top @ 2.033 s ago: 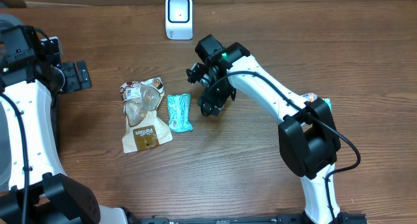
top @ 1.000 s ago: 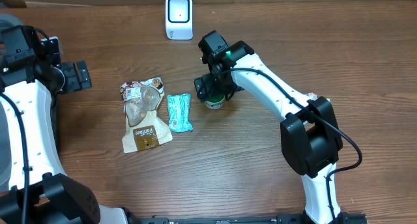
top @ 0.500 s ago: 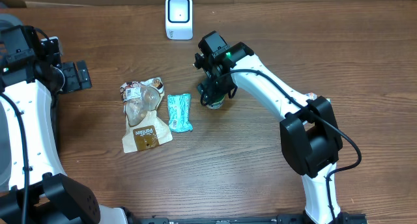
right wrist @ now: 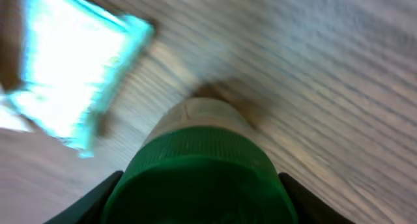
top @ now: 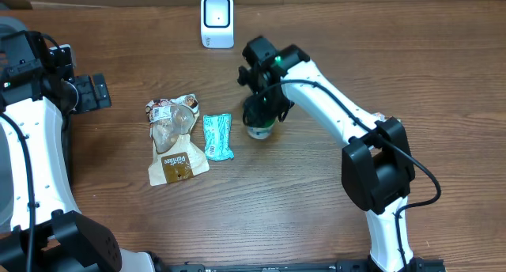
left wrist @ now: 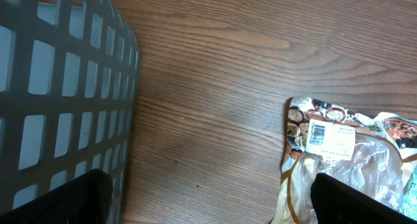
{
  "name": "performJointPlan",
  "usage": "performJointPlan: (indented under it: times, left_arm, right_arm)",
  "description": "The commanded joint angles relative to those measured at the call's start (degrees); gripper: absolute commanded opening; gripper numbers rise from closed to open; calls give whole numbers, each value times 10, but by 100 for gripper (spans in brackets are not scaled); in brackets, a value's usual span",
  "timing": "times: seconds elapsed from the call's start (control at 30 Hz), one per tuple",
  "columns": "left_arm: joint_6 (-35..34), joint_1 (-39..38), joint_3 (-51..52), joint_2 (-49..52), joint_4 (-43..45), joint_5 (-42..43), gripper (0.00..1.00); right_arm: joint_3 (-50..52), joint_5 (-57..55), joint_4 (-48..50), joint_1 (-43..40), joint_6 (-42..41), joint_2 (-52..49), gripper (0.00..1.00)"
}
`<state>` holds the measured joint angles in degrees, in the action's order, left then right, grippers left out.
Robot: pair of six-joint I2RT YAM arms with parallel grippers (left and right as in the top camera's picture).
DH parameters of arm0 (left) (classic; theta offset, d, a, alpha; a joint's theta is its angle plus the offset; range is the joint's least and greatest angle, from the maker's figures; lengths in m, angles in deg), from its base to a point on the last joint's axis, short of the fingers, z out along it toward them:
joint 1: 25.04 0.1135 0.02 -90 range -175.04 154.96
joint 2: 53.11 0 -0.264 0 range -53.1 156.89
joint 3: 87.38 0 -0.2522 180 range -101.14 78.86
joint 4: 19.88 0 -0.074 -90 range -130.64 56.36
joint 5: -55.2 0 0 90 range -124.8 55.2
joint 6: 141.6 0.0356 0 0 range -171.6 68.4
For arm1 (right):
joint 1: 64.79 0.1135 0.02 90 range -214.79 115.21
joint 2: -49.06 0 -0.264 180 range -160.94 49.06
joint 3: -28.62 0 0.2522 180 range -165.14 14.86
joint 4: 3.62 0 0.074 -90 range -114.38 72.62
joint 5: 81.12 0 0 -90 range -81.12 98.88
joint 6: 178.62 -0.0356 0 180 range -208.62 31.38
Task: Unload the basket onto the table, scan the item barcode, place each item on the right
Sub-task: 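Lift the jar and hold it in front of the white scanner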
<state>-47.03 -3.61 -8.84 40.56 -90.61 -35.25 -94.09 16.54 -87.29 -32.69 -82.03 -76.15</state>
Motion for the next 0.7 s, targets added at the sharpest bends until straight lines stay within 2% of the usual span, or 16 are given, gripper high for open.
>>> performJointPlan:
  times: [0.0, 0.07, 0.27, 0.37, 0.67]
  left_arm:
    - [-8, 6, 2, -3, 2, -3, 100]
    - [-8, 6, 2, -3, 2, -3, 100]
    - [-8, 6, 2, -3, 3, -4, 99]
    - [-8, 6, 2, -3, 2, -3, 100]
    - [-8, 6, 2, -3, 3, -3, 100]
  right_arm:
    - [-122, 159, -56, -21, -9, 9, 41]
    - [-196, 271, -110, -42, 9, 10, 38]
    - [-312, 483, -223, -94, 124, 12, 38]
    - [-340, 525, -271, -113, 177, 17, 38]
    - [-340, 531, -271, -123, 173, 59, 38]
